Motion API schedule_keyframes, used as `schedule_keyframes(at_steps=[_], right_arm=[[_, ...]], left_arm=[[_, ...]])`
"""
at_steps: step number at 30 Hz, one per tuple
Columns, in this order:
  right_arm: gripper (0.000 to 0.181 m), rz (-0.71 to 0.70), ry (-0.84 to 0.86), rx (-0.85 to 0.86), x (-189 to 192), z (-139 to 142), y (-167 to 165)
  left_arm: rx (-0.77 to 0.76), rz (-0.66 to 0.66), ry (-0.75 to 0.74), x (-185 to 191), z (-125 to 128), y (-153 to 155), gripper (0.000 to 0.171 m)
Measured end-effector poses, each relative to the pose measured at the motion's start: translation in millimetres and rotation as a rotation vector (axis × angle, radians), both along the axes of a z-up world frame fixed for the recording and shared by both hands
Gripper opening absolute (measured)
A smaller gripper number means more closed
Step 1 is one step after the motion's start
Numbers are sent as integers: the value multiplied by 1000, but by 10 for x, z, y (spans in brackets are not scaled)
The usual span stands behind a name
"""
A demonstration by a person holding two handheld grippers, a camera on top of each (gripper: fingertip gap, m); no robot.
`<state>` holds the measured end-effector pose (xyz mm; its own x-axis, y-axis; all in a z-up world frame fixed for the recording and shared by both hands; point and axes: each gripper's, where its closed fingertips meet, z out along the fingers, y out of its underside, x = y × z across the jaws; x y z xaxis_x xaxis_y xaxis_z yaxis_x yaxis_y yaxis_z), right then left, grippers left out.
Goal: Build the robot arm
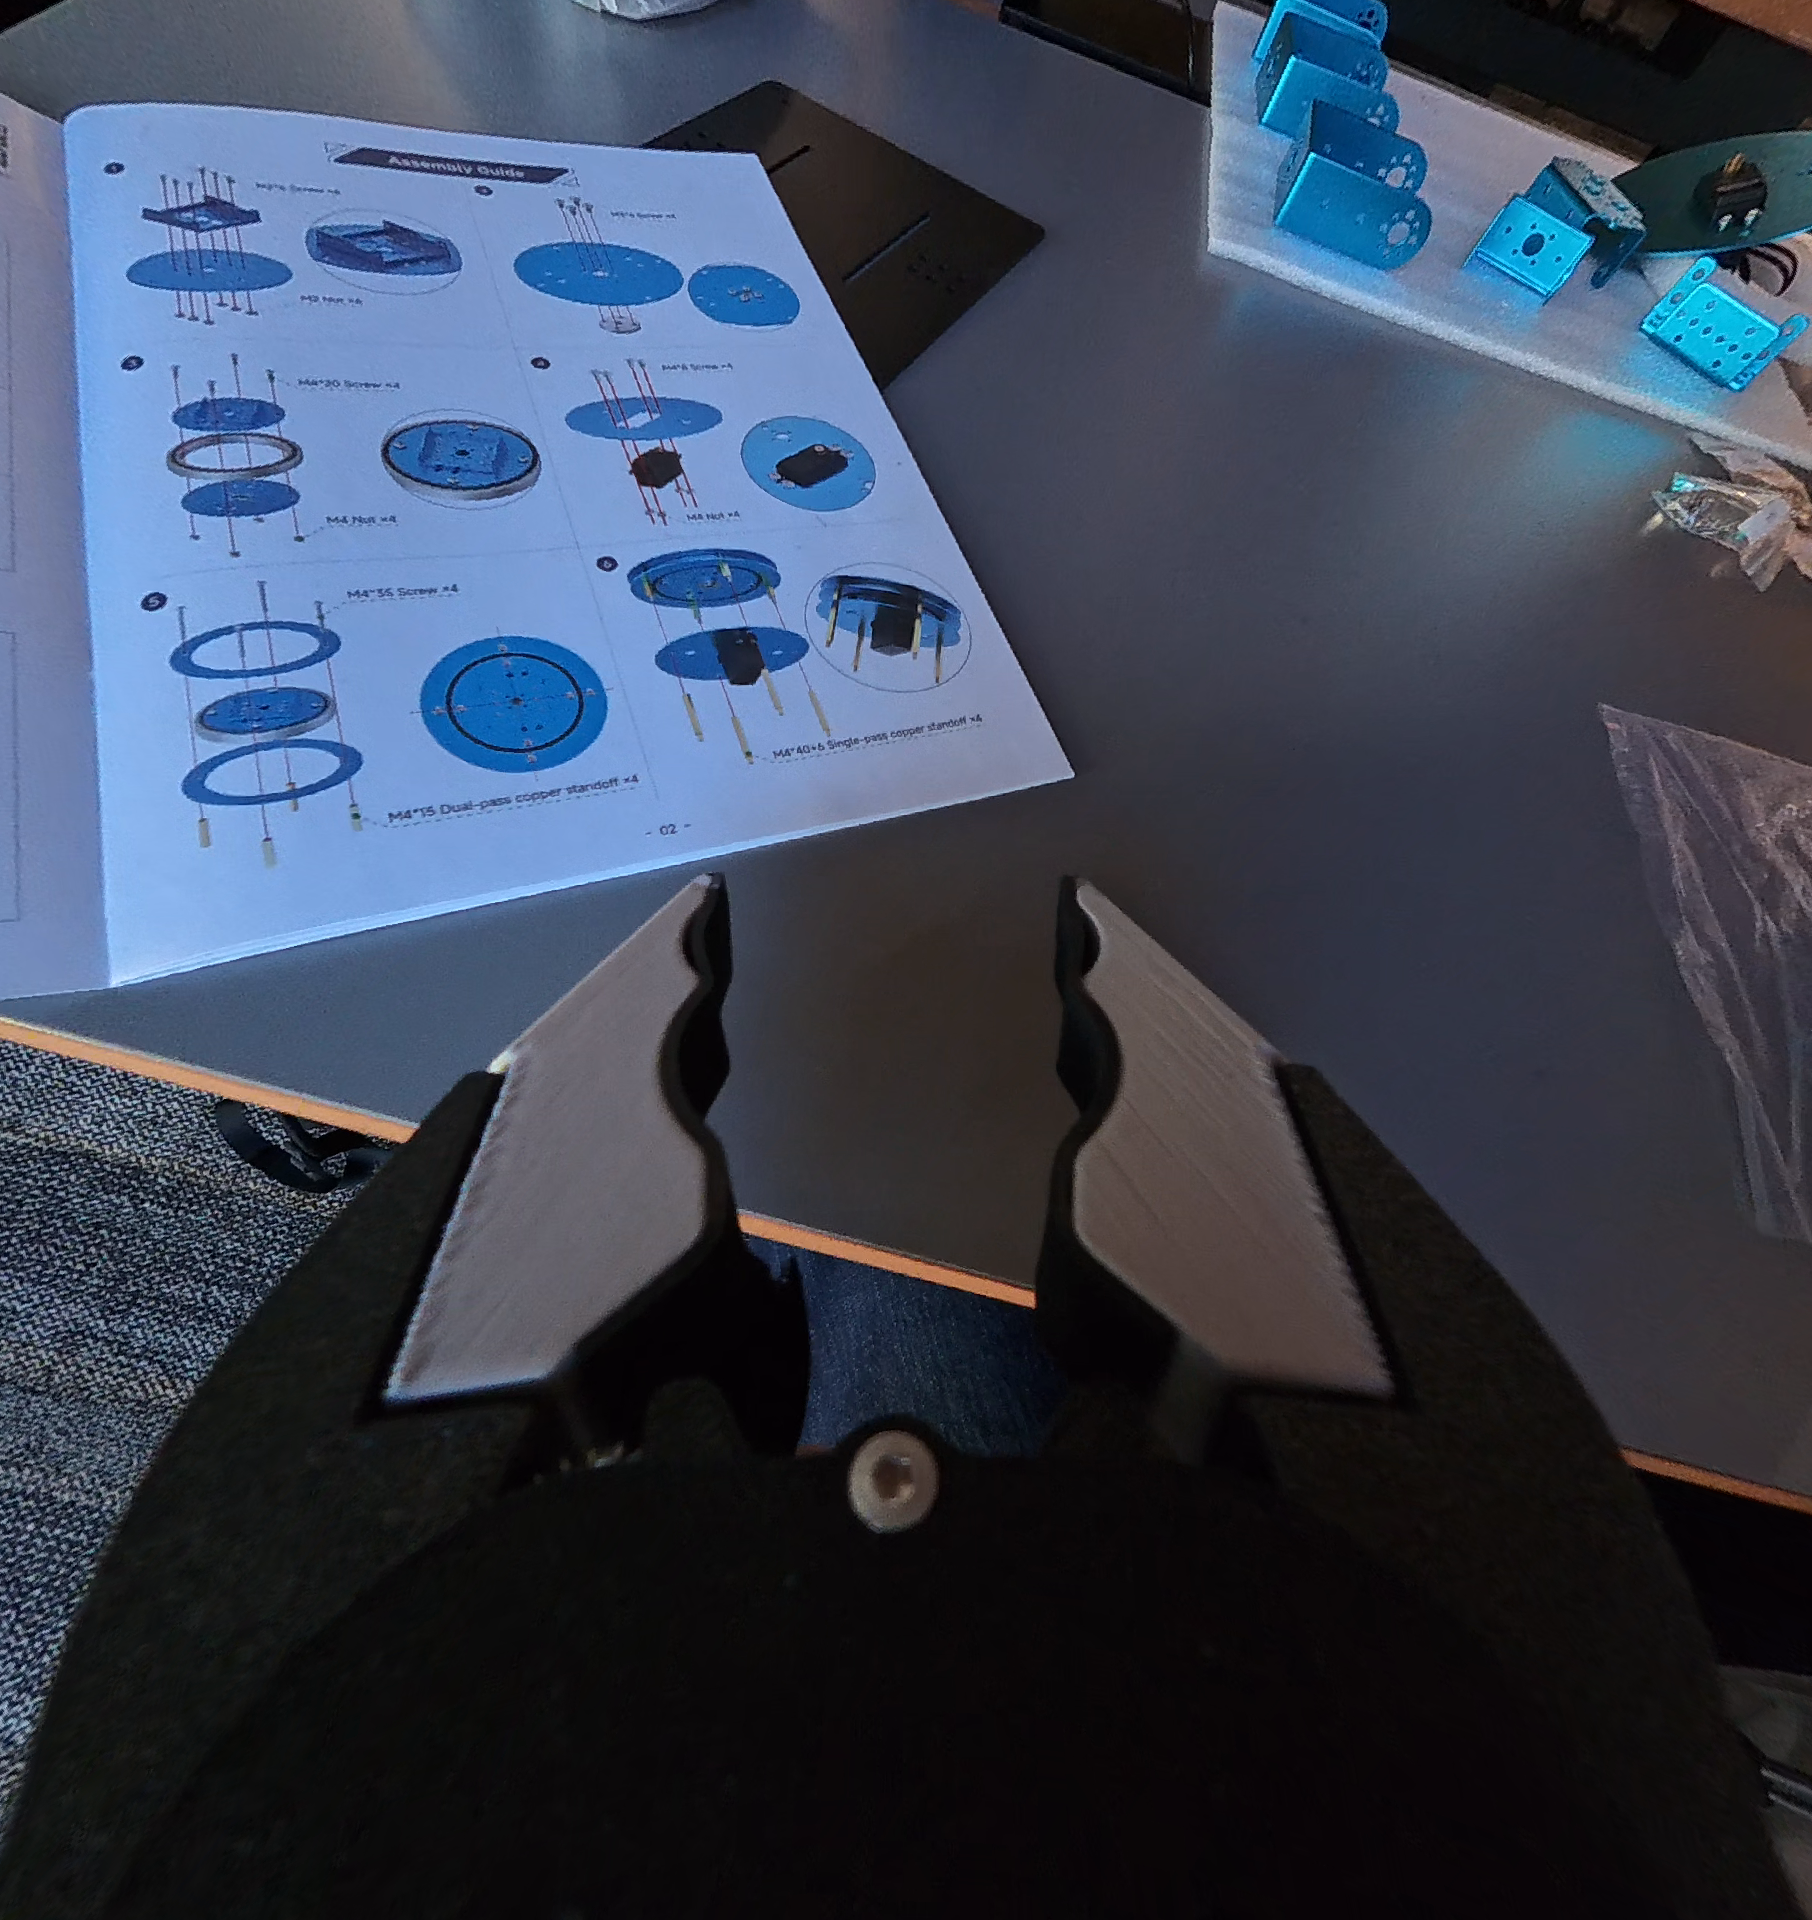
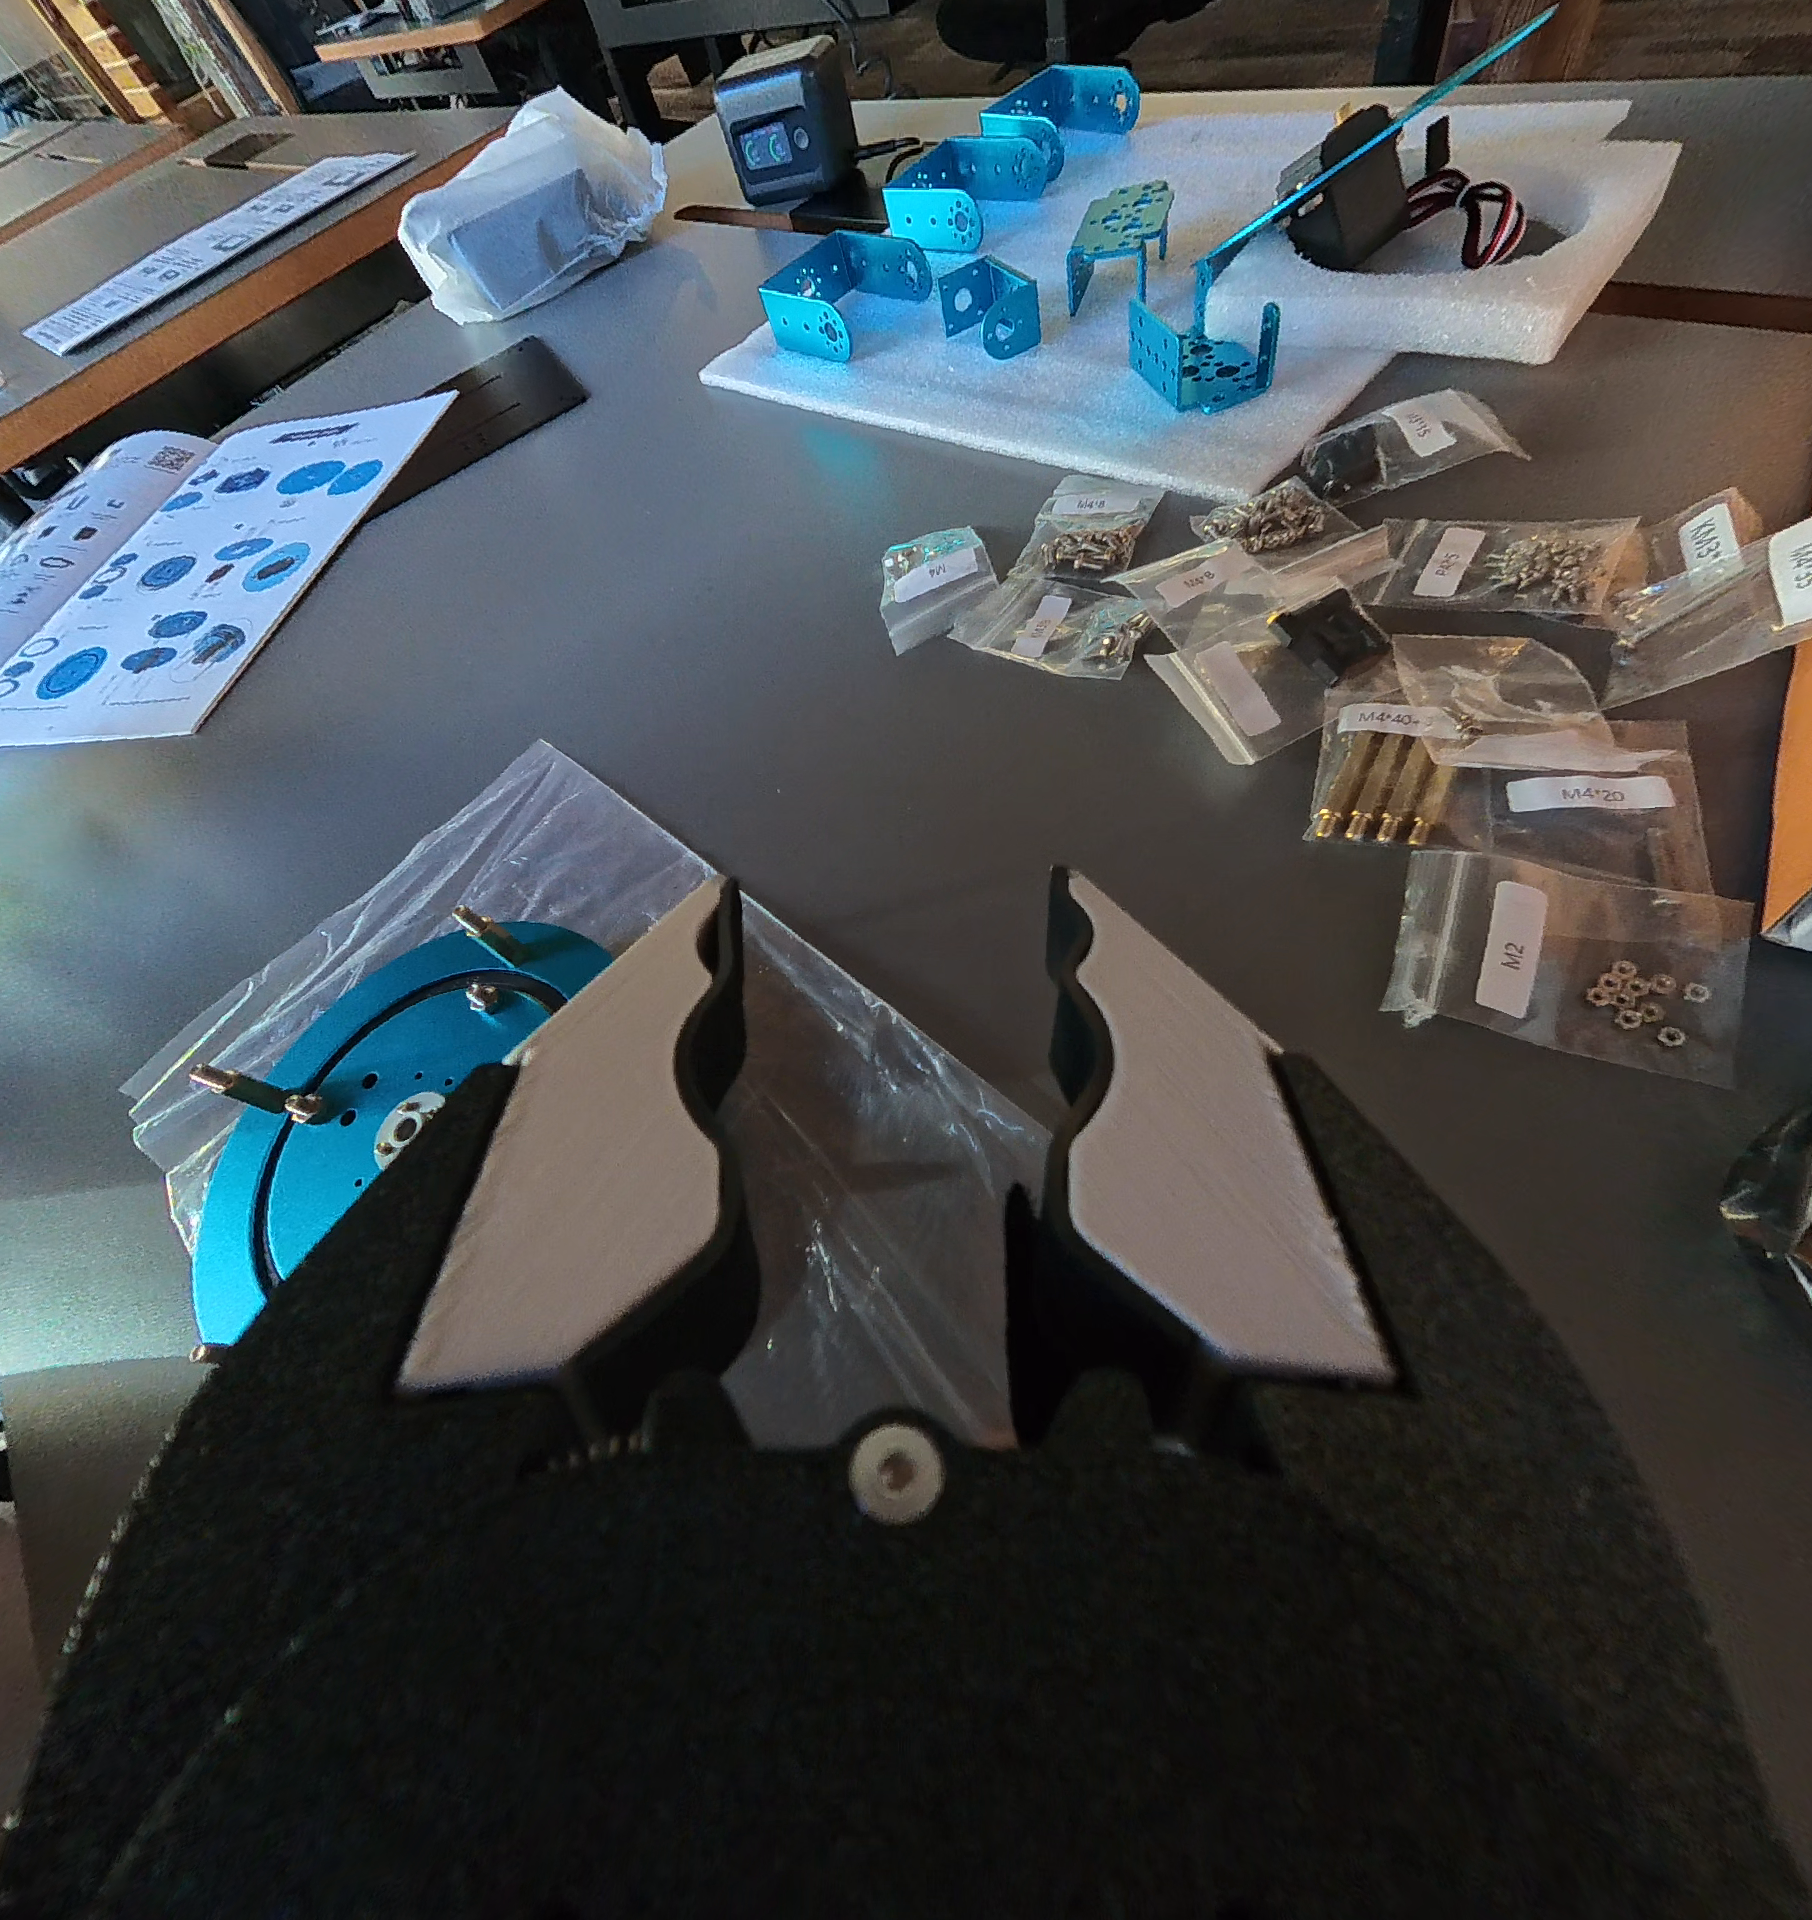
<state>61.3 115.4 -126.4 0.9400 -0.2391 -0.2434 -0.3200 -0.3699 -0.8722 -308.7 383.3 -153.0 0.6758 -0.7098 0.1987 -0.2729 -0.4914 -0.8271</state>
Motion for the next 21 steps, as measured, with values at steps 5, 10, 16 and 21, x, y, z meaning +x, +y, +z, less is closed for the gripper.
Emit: schedule_keyframes(at_steps=[5,10,16,21], right_arm=[[58,0,2,-2,1,-5,-3],[58,5,14,-5,-5,-16,5],[58,9,147,-5,13,-56,25],[57,105,169,-164,-181,-158,-277]], left_arm=[[-2,-4,0,17,4,-2,62],[-9,-18,-6,75,24,-15,62],[-16,-153,-43,479,197,-119,62],[-31,-509,-30,1308,281,-571,43]])
